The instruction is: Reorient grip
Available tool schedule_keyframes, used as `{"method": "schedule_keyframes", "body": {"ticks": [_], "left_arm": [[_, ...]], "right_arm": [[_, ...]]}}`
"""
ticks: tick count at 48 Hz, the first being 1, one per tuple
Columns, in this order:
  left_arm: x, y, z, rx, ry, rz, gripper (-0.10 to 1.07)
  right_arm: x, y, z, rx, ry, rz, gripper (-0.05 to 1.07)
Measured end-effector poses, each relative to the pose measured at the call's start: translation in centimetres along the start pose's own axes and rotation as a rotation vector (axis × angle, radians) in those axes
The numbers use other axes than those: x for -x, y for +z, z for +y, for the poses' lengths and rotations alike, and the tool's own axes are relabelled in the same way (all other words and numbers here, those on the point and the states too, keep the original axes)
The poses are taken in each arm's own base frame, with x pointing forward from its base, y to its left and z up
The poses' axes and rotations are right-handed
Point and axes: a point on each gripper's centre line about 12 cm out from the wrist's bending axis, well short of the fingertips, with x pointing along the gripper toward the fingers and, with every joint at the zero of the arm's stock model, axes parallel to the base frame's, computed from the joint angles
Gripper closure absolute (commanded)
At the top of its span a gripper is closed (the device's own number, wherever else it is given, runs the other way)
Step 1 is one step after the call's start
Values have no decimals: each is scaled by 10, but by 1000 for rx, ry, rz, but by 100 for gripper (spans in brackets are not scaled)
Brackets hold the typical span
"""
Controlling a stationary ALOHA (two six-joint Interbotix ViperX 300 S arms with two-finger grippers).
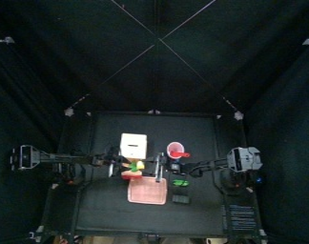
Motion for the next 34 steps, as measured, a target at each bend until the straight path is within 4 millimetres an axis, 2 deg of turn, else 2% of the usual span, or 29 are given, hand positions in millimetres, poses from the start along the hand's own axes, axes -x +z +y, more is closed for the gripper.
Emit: {"method": "schedule_keyframes", "body": {"ticks": [16, 34], "left_arm": [[2, 9, 0, 19, 8, -41, 20], [1, 23, -2, 14, 5, -78, 20]], "right_arm": [[-1, 1, -5, -46, -49, -6, 43], [-11, 13, -19, -214, -212, -55, 43]]}}
